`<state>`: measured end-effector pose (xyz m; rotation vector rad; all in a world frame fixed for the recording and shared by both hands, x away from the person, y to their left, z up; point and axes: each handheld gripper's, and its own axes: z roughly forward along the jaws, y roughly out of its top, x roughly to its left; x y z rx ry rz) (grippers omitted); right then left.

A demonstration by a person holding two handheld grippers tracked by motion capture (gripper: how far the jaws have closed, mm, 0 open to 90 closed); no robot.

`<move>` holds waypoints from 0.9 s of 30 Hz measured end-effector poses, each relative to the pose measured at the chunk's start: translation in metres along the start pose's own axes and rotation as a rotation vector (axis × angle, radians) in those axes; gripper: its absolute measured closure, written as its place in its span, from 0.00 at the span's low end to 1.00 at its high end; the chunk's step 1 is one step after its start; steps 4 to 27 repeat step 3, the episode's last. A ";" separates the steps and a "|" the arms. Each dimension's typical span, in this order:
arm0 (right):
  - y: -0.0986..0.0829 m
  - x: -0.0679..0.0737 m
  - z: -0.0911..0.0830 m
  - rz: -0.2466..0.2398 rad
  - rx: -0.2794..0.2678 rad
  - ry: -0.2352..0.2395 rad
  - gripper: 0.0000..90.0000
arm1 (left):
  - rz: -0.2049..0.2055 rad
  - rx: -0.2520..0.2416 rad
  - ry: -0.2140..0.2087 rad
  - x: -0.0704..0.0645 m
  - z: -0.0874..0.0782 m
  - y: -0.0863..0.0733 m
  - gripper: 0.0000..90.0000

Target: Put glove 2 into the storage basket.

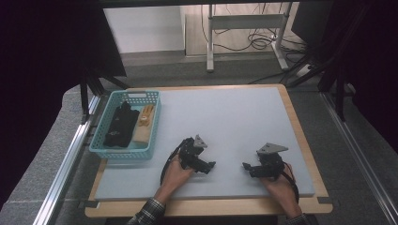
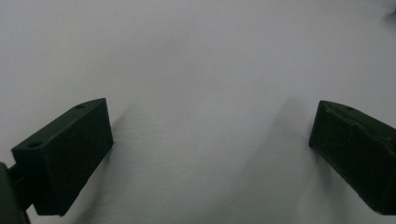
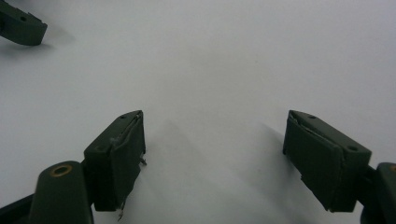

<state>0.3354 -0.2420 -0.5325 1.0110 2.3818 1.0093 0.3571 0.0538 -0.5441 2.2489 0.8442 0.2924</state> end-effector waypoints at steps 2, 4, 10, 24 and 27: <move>0.000 0.000 0.000 0.000 0.000 0.000 0.23 | 0.000 0.001 0.000 0.000 0.000 0.000 0.00; 0.000 0.000 0.000 0.000 0.000 0.000 0.23 | -0.006 -0.001 0.001 0.000 0.000 0.000 0.00; 0.000 0.000 0.000 0.000 0.000 0.000 0.23 | -0.006 -0.001 0.001 0.000 0.000 0.000 0.00; 0.000 0.000 0.000 0.000 0.000 0.000 0.23 | -0.006 -0.001 0.001 0.000 0.000 0.000 0.00; 0.000 0.000 0.000 0.000 0.000 0.000 0.23 | -0.006 -0.001 0.001 0.000 0.000 0.000 0.00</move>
